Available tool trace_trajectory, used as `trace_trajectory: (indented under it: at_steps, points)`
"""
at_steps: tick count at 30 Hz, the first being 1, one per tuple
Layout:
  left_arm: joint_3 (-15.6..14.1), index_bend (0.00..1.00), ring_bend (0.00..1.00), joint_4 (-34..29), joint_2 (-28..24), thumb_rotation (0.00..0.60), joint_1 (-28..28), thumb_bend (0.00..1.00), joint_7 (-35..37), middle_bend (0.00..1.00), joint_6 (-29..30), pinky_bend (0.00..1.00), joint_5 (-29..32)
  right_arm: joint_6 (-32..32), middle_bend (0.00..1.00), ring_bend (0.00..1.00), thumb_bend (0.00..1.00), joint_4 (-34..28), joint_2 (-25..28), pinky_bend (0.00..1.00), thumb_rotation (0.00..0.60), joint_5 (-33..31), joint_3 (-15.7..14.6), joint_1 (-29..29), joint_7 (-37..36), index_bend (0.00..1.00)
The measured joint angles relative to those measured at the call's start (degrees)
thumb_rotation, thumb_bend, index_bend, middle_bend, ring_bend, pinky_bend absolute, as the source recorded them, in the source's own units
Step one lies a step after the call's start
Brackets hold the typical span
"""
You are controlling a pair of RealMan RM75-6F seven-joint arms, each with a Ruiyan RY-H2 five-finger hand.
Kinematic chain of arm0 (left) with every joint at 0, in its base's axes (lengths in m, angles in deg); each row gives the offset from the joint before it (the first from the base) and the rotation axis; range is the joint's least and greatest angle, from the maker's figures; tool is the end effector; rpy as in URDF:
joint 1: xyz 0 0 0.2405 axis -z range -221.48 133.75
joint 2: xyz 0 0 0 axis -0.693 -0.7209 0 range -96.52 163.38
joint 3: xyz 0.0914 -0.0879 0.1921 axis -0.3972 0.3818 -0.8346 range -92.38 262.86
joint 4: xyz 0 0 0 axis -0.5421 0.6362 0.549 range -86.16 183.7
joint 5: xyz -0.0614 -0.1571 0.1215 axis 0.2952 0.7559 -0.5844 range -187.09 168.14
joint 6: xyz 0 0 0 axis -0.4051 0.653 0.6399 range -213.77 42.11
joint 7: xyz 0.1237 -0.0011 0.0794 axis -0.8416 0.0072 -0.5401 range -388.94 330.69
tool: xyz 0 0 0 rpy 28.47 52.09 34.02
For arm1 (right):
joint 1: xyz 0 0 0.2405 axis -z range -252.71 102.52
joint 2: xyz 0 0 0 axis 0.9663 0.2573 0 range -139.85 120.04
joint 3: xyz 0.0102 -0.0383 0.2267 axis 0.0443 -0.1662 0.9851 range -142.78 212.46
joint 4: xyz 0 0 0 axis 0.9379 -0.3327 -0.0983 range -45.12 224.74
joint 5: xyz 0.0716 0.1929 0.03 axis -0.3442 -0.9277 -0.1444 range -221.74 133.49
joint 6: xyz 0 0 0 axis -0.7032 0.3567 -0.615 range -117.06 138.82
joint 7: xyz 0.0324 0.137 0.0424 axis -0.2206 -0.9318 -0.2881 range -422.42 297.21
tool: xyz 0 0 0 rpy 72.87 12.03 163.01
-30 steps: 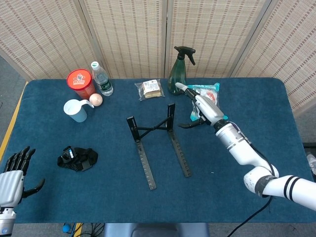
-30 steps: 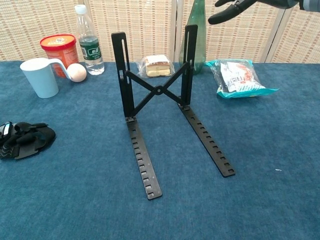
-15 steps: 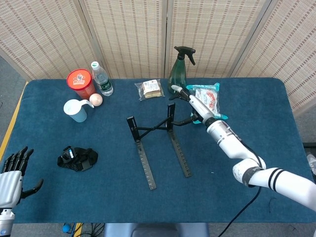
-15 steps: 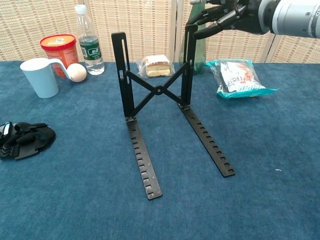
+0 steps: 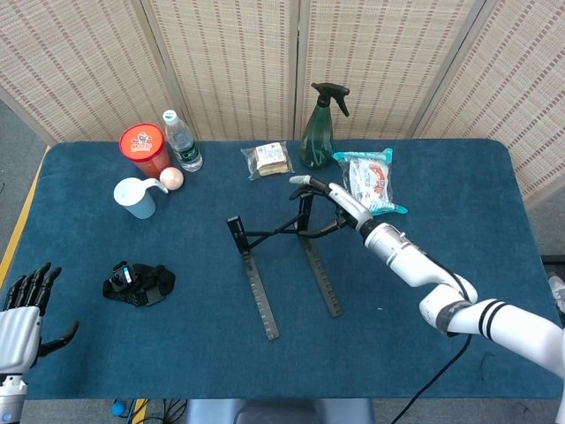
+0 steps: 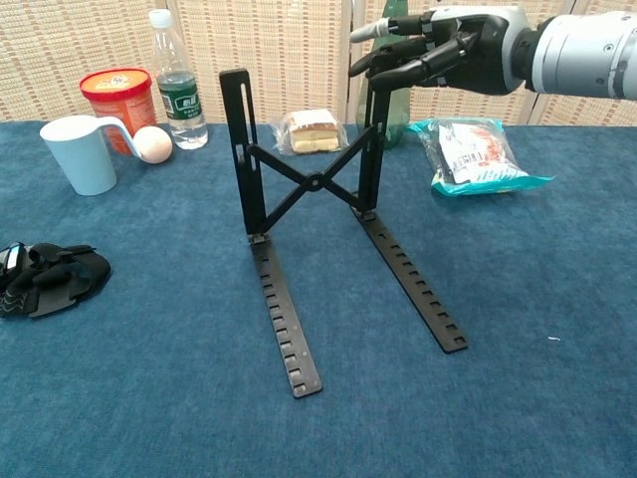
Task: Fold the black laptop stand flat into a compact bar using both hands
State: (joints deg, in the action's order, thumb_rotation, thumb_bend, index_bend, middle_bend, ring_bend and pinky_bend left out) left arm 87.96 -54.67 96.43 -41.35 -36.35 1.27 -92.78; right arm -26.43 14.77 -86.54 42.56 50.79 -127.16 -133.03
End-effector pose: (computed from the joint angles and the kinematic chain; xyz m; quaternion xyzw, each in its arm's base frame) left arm -0.2619 0.1674 0.1460 -0.5626 -0.4164 -0.3898 0.5984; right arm -0.0948 -0.4004 0.0457 0.5440 -0.6714 0.4930 0.1013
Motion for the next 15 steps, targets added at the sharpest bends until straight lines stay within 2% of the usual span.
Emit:
trace_trajectory:
  at_steps: [5,15]
  points:
    - [0.2,0.06,0.00,0.0,-0.6,0.600,0.2,0.23,-0.2,0.01,-0.3,0.00,0.2,-6.7,0.34,0.13,0.00,-1.5,4.0,0.15,0.600,8.8,-5.7,0.9,-7.8,0.19]
    - [1.7,0.06,0.00,0.4,-4.3,0.600,3.4,0.23,0.9,0.00,-4.0,0.00,-0.2,-21.0,0.33,0.13,0.00,-7.2,15.6,0.15,0.600,19.1,-16.0,3.7,-18.3,0.19]
